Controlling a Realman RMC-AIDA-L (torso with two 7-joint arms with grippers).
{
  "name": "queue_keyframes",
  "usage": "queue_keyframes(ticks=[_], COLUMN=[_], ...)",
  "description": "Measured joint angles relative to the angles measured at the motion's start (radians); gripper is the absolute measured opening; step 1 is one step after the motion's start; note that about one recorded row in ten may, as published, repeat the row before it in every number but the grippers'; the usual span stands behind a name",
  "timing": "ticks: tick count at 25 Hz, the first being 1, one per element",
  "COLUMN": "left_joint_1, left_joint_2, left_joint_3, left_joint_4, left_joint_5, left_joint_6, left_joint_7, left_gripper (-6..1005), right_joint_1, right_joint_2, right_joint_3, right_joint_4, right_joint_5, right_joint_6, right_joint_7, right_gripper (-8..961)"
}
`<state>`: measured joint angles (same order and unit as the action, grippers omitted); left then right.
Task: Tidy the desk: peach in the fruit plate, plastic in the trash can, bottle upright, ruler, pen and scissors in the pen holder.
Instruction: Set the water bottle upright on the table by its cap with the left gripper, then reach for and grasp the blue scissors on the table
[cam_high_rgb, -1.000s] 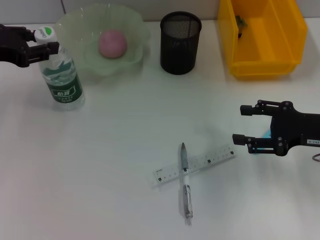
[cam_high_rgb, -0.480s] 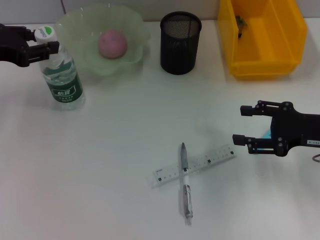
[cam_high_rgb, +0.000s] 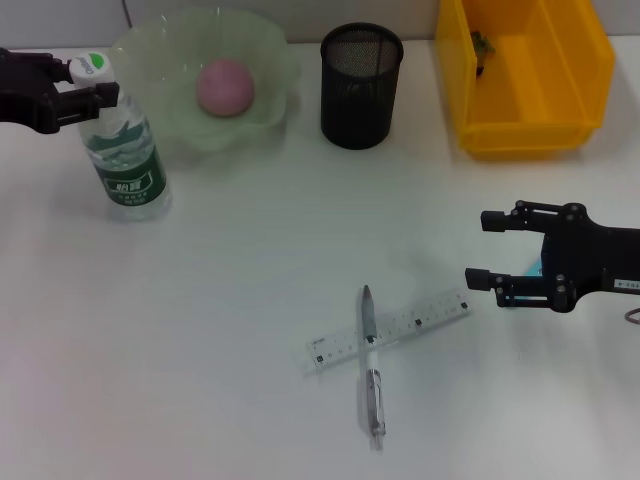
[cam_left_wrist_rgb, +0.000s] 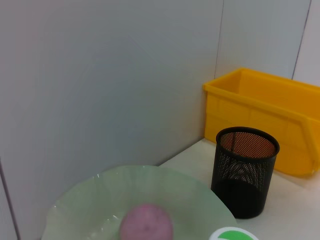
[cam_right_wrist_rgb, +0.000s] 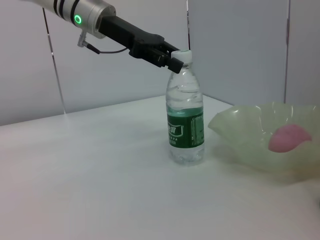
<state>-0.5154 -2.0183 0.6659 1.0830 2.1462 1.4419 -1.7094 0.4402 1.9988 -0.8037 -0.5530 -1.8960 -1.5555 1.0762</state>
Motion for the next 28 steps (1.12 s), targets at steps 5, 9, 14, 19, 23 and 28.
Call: queue_keyframes(ticks=[5,9,14,19,23,28], left_joint_1=[0.0,0.0,0.001,0.002,0.004,0.031], left_joint_2=[-0.002,-0.002,-0.003,-0.003,-0.004,0.004], left_joint_3=[-0.002,-0.007,-0.007,-0.008,-0.022,-0.061], left_joint_4=[0.0,0.0,0.001,0.008,0.011,0.029], left_joint_5=[0.001,-0.002,-0.002,-0.002,-0.042,-0.325], left_joint_6=[-0.001,-0.002,-0.002,0.0,0.0,0.057], left_joint_7=[-0.003,-0.003,-0.005,-0.013,-0.014,-0.009], left_gripper=[597,601,649,828,834,834], right_joint_1=[0.0,-0.001,-0.002,-0.004,-0.005,-0.006], right_joint_2=[0.0,0.0,0.0,0.0,0.0,0.0], right_joint_3=[0.0,0.0,0.004,0.006,0.007,0.008], right_joint_4=[-0.001,-0.001,0.0,0.0,0.001,0.001], right_joint_5=[0.0,0.0,0.0,0.0,0.0,0.0], right_joint_6=[0.0,0.0,0.0,0.0,0.0,0.0], right_joint_7=[0.001,0.002,0.003,0.004,0.004,0.004], right_gripper=[757,757,757,757,757,756])
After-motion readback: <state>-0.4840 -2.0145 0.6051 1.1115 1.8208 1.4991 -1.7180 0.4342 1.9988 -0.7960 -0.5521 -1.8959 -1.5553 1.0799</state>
